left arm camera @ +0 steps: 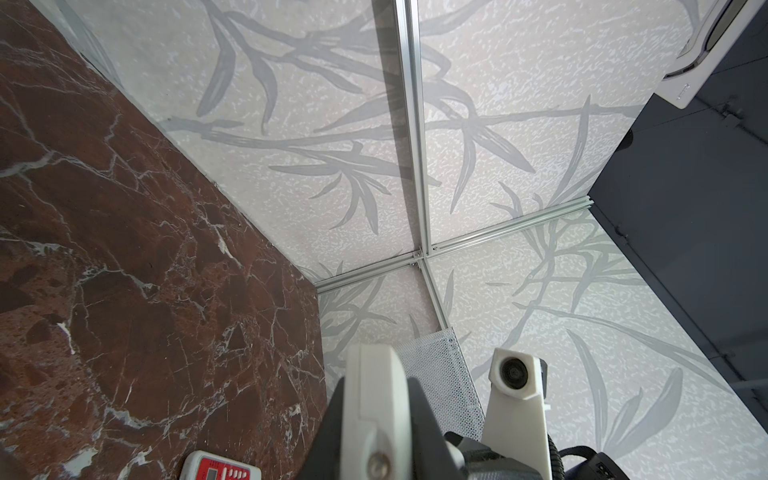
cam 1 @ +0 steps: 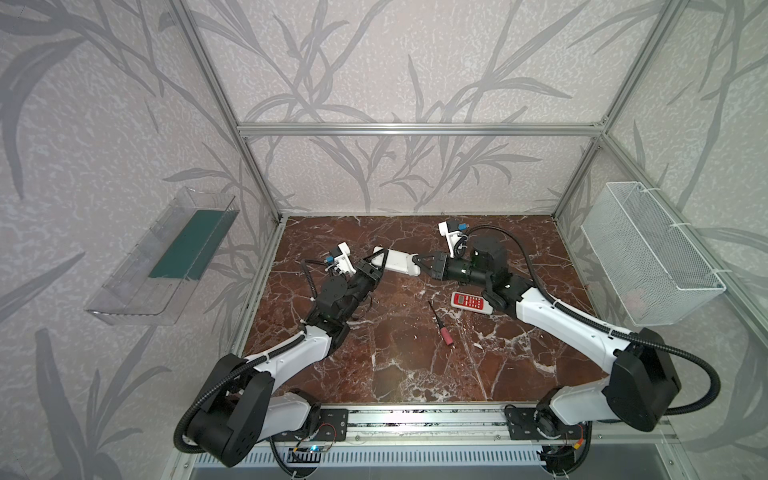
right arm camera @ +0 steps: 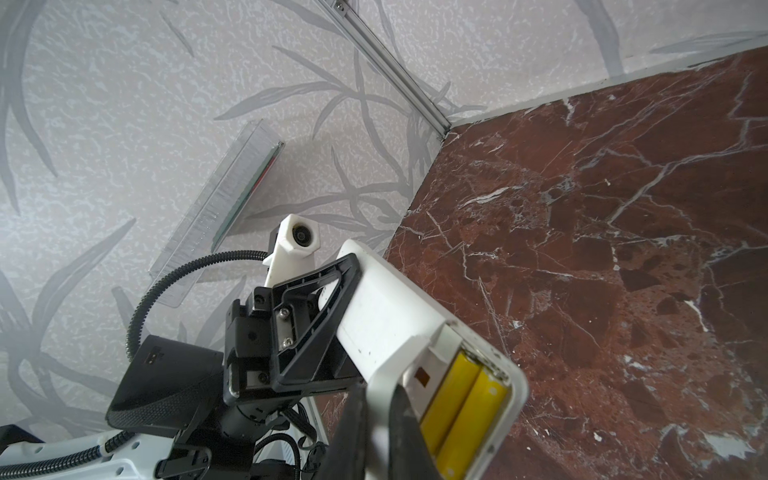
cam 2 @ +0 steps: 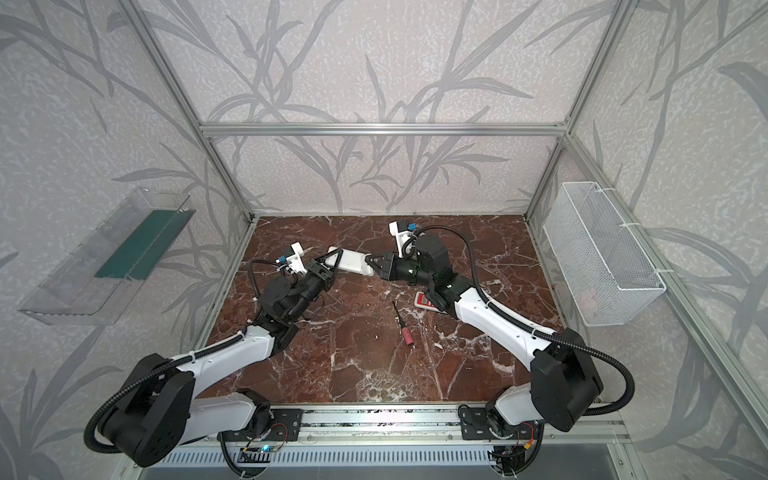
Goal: Unload the batteries from the remote control
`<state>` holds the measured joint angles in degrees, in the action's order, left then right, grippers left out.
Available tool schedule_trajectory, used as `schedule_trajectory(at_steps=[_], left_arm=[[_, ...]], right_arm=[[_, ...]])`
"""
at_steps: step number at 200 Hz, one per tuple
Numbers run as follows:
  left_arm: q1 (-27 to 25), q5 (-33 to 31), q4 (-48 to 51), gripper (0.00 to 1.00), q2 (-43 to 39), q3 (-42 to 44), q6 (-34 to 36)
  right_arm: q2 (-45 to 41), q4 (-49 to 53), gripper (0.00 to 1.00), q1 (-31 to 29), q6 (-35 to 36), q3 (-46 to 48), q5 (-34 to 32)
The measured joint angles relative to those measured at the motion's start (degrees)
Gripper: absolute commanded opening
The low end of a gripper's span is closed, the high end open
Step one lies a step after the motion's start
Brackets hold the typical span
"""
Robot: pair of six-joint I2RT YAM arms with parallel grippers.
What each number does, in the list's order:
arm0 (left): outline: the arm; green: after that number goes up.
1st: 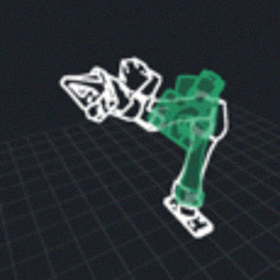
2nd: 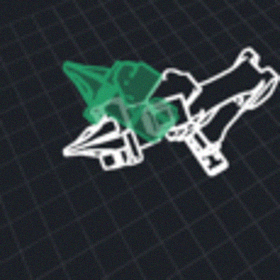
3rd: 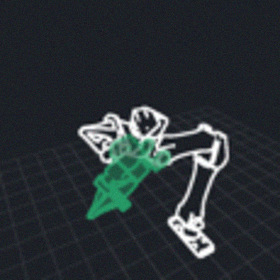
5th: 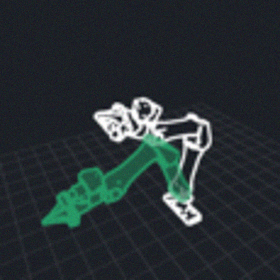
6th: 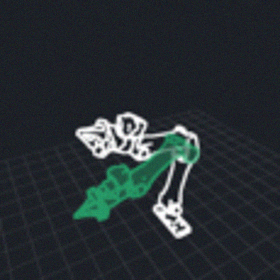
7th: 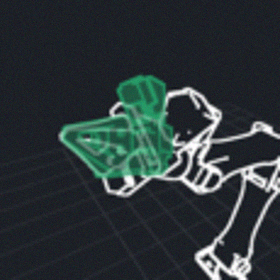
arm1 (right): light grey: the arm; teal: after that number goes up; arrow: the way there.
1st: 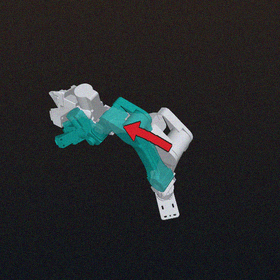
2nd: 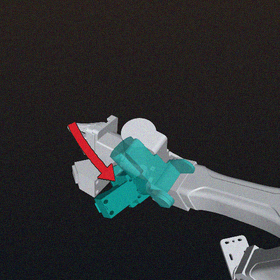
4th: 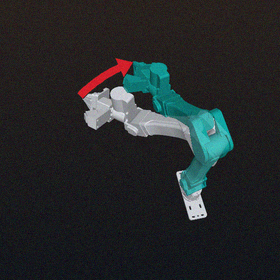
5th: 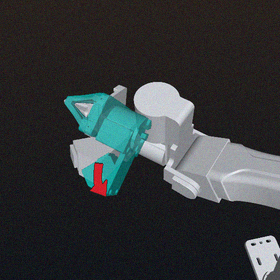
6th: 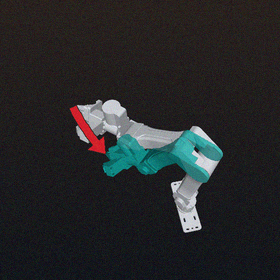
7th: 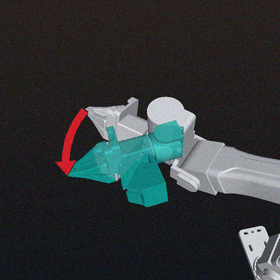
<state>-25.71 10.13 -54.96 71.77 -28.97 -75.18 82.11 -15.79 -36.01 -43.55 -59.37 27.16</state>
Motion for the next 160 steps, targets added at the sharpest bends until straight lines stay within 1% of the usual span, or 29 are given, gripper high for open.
schedule_trajectory(at_steps=[95, 160], left_arm=[[0.0, -0.22, 0.81, 0.0, 0.02, 0.0, 0.2], [0.33, -0.83, 1.49, 0.0, 0.0, 0.0, 1.55]], right_arm=[[2.29, -2.38, 0.0, -0.15, -0.44, -0.94, 2.62], [1.92, 0.2, 0.0, -0.15, 1.03, -1.66, 2.97]])
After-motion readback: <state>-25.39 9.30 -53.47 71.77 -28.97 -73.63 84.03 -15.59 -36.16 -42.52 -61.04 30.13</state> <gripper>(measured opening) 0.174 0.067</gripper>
